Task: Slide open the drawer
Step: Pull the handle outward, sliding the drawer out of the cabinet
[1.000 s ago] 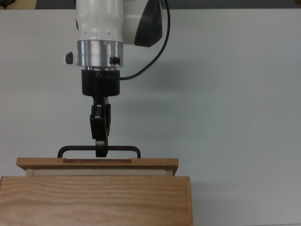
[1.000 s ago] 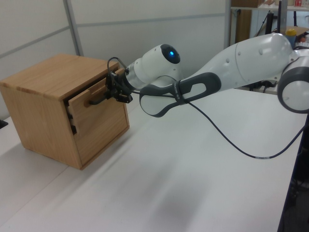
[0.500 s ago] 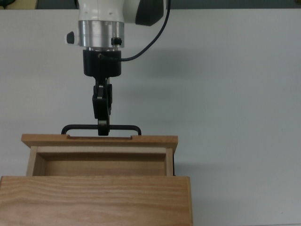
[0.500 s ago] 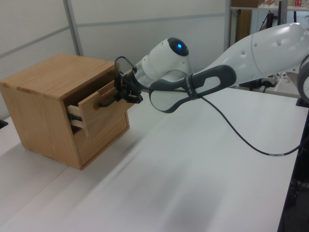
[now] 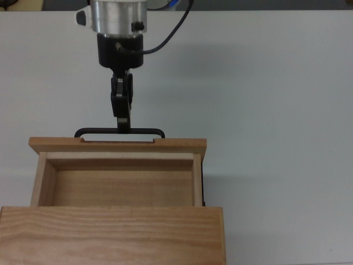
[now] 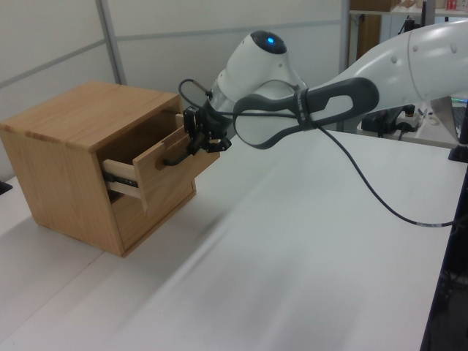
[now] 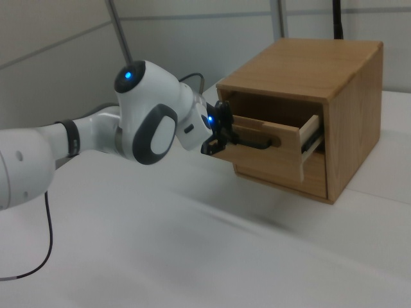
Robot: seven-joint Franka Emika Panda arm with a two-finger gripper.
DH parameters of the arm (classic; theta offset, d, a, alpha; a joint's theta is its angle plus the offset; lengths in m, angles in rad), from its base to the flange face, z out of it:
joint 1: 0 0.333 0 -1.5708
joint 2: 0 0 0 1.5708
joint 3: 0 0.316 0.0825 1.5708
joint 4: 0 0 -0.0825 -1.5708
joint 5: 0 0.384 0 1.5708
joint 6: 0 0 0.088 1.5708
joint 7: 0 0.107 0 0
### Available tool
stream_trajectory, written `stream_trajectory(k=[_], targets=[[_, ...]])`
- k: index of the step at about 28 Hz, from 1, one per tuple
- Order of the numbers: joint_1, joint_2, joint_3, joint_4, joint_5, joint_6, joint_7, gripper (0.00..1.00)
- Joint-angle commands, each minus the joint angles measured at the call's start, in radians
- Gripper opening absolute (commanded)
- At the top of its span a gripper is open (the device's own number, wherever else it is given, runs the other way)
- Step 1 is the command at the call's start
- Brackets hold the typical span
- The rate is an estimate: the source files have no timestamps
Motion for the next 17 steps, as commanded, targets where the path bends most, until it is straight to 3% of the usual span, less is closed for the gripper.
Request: stream_trajectory(k=[1,11,12,13,14,17], targets=[[0.008,-0.080,-0.003,-0.030,0.015,-0.088,-0.031,0.00],[0.008,-0.074,-0.003,-0.004,0.015,-0.112,-0.036,0.00],[0.008,-0.071,-0.003,-0.001,0.014,-0.112,-0.039,0.15],[0.008,-0.066,-0.003,0.002,0.006,-0.111,-0.039,0.71],[0.008,-0.060,-0.001,0.002,0.006,-0.111,-0.036,0.84],[0.008,-0.049,-0.001,0.002,0.004,-0.109,-0.037,0.84]])
